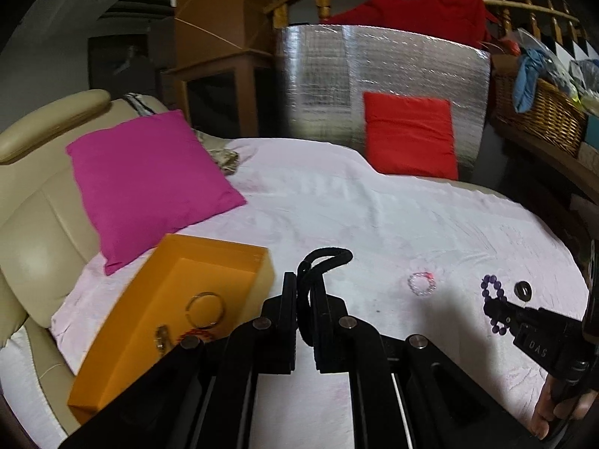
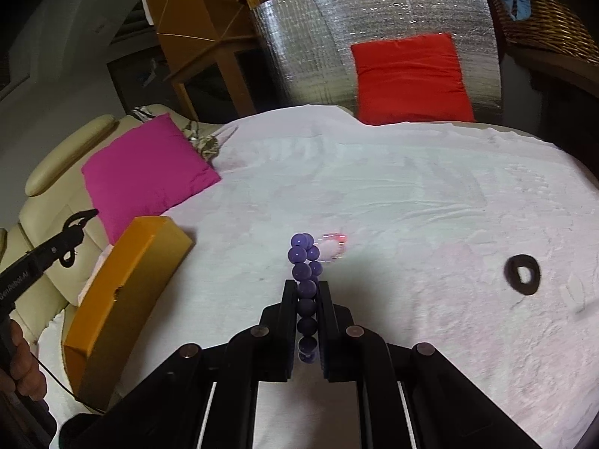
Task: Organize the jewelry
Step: 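Carry the hair clip and purple bracelet over the orange box with both tools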
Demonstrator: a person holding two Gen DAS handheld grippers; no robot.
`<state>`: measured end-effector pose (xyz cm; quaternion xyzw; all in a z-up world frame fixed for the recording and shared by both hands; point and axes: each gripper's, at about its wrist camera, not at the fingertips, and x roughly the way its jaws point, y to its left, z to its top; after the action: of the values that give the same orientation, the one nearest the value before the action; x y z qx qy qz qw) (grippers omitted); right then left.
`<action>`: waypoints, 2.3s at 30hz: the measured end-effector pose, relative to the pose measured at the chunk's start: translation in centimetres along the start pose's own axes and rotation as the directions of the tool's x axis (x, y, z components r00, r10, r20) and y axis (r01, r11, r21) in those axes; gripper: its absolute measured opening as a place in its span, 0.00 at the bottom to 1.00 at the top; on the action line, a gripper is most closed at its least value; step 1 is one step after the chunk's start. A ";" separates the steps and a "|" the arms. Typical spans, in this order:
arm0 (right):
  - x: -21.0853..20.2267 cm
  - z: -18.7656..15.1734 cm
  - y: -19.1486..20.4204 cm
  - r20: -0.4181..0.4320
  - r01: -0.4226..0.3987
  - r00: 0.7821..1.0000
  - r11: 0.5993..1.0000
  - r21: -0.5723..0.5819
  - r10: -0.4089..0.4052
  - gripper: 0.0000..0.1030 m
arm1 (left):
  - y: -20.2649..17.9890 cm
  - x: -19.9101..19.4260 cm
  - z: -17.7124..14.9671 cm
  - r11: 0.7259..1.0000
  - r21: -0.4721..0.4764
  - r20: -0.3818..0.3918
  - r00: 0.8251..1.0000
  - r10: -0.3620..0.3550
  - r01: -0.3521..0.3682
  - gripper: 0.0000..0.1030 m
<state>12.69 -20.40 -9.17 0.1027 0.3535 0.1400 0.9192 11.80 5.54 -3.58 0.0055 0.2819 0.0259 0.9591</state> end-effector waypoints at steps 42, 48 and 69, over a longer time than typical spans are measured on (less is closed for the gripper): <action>-0.9 -2.7 24.7 -0.138 -0.315 0.947 0.928 -0.200 0.291 0.10 | 17.6 -4.5 -5.4 0.956 -0.193 -0.044 0.976 0.215 -0.219 0.07; -0.5 -2.8 27.3 -0.153 -0.336 0.939 0.911 -0.239 0.307 0.10 | 19.3 -3.9 -6.2 0.948 -0.211 -0.061 0.971 0.230 -0.238 0.07; 3.4 -3.6 29.1 -0.235 -0.378 0.915 0.900 -0.216 0.328 0.10 | 22.1 -0.6 -8.1 0.934 -0.204 -0.141 0.953 0.269 -0.293 0.07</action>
<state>7.34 8.40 -5.52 0.0312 0.3950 0.3590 0.8451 5.84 27.58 -9.50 -0.0629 0.3263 0.1945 0.9229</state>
